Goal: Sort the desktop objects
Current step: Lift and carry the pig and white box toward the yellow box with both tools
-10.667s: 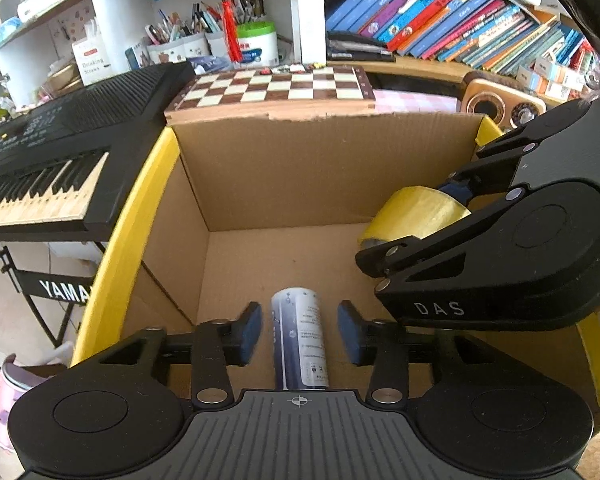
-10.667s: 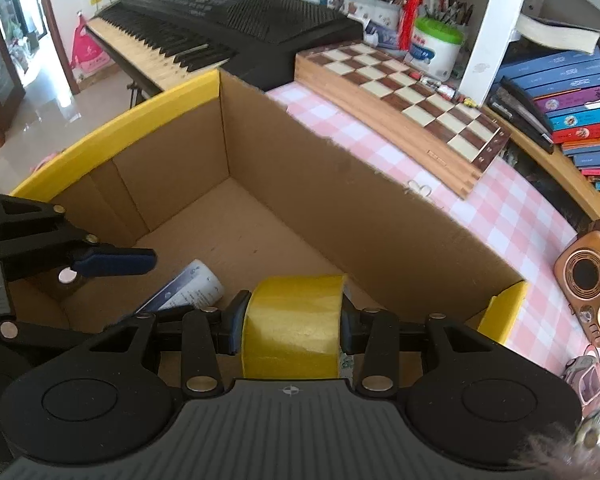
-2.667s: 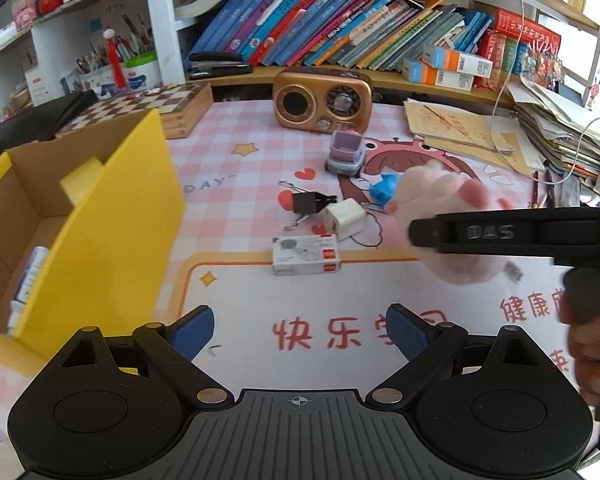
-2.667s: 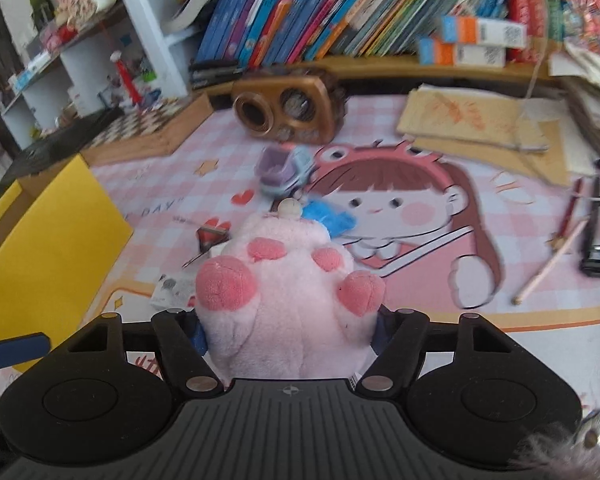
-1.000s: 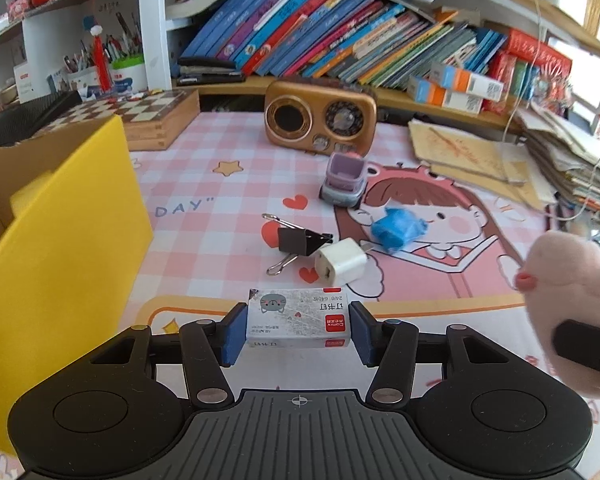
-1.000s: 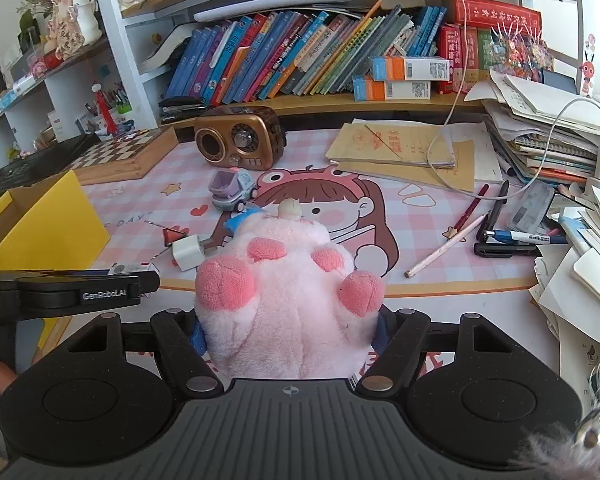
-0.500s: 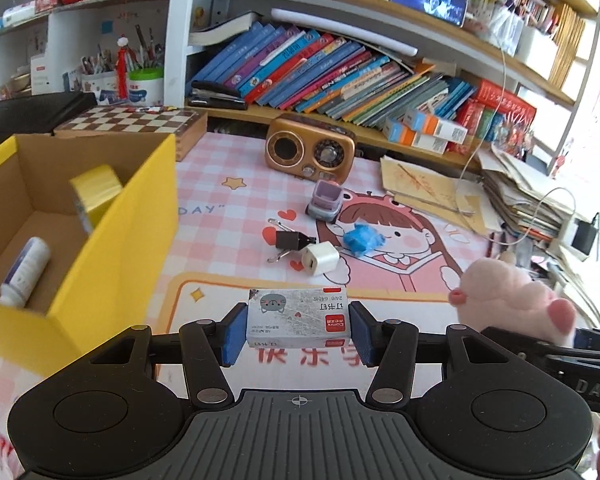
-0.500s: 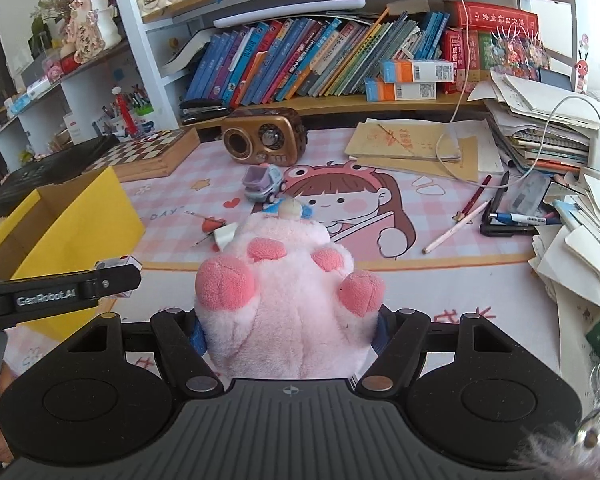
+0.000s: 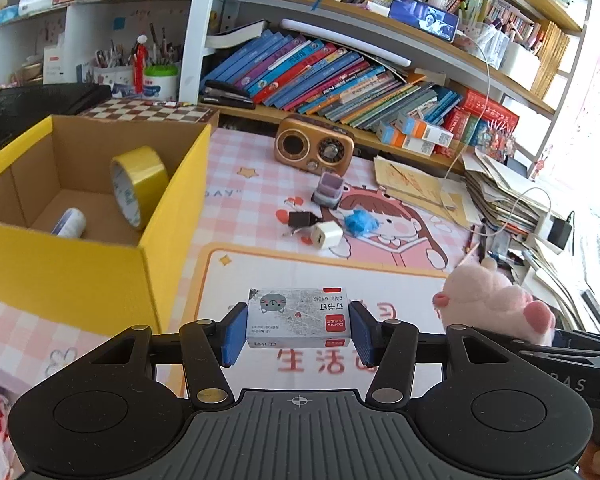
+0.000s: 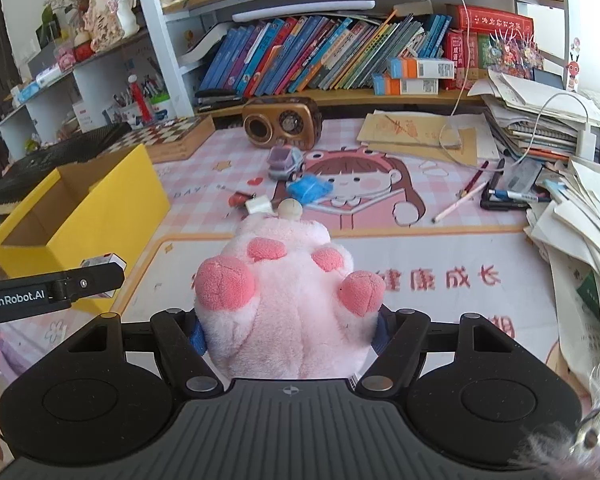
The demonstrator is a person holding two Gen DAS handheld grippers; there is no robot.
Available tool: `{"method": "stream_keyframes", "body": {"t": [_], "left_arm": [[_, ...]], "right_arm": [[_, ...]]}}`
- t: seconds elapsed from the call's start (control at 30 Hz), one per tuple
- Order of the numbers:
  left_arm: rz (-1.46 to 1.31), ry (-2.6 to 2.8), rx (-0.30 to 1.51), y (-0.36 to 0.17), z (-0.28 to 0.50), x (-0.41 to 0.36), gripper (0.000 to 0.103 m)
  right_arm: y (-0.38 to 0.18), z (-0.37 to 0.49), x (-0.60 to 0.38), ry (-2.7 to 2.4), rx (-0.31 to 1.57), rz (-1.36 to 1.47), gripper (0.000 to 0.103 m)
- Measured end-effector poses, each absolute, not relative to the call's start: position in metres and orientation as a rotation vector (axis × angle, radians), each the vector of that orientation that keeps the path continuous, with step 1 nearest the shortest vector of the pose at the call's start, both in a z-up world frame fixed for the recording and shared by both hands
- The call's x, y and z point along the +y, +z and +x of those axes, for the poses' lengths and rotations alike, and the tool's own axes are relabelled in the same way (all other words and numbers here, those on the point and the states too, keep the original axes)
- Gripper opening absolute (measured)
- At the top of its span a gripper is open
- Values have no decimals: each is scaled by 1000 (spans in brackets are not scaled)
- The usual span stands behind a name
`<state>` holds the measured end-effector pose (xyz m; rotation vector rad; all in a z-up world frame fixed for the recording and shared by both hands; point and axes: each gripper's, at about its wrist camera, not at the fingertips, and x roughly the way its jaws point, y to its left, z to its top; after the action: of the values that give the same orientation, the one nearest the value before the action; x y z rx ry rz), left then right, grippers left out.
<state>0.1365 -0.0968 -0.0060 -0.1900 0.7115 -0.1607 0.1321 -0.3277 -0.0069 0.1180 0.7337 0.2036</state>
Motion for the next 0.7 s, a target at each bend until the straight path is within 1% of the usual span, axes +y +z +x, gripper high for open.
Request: {"method": "stream_keyframes", "body": {"t": [0.7], "left_arm": [[-203, -201, 718, -3, 63, -27, 52]], "right_arm": [[-1, 53, -252, 182, 744, 112, 69]]}}
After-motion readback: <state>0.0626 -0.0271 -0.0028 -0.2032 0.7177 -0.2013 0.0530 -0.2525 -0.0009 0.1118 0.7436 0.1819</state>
